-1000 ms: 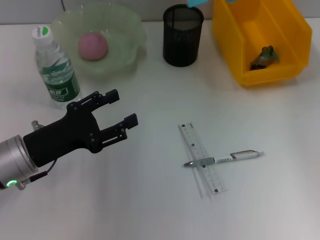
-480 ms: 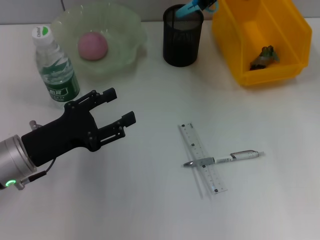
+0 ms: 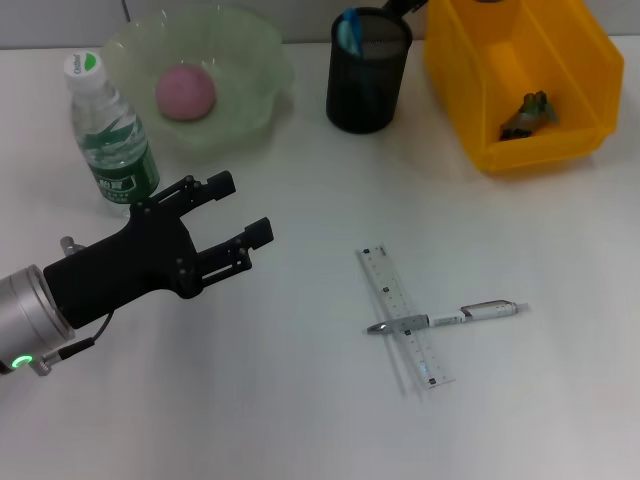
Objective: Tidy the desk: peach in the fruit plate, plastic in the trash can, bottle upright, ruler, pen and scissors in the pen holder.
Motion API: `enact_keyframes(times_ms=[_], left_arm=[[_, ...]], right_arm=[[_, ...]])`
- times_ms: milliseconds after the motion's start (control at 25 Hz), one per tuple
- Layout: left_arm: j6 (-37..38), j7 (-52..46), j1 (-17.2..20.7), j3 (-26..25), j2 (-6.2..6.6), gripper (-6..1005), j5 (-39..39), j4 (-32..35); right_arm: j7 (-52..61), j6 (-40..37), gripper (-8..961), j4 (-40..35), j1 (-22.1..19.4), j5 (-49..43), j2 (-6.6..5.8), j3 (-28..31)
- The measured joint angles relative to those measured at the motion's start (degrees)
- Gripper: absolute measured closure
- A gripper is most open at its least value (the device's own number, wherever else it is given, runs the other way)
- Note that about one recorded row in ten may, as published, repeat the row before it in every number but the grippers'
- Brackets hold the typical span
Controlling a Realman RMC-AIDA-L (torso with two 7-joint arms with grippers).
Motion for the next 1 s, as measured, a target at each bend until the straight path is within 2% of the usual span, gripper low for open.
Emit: enact_keyframes(times_ms=[200,320,360,440,480,520,600,760,880,1000], left_arm=[[-0.2,-0.1,-0.1,0.0,-0.07,214,-0.4,0.0],[-0.3,-0.2,-0.1,0.0,-0.08,214,-0.8,-0.1],[-0.3,-0.2,-0.1,0.0,-0.09,214,-0.9,-0.1],[-0.3,-0.2,-0.2,0.0,-0.09,214,-0.9,-0.1],[-0.5,-0.2,-0.2,0.0,-0.09,214,-0.9,-0.1],[-0.6,-0.2,-0.2,0.0,-0.06,214,-0.9,-0.1],[-1.0,0.2,-0.2,0.3,0.09,214,-0.7,0.3],[-1.1,0.5,0.2,0.5,0.23,214,-0.1,1.5],[-1.7,0.2,1.0,0.5,0.38,214,0.4,3.6],[-2.0,0.1,1.1,0.5,0.4,214,0.4,3.9]], right_arm=[[-1.0,1.4,510,-2.9,-1.8,0.5,1.02,0.2],[-2.9,0.9,360,-9.7,-5.6,4.9,2.35,0.3],[-4.4,-0.4,349,-13.7,-8.0,9.8,2.61,0.2],[-5.0,-1.4,328,-15.4,-9.1,12.4,2.59,0.2],[-5.8,-3.3,318,-17.4,-10.6,16.2,2.48,0.2],[-6.4,-7.7,307,-20.2,-12.8,21.9,1.65,0.3],[-6.5,-9.9,307,-21.2,-13.5,24.0,1.2,0.5],[-5.1,-21.9,307,-22.2,-15.1,30.2,-1.48,0.8],[-3.7,-26.2,307,-21.7,-15.1,30.6,-1.99,0.7],[-1.2,-30.5,306,-20.5,-14.6,29.8,-1.95,-0.2]])
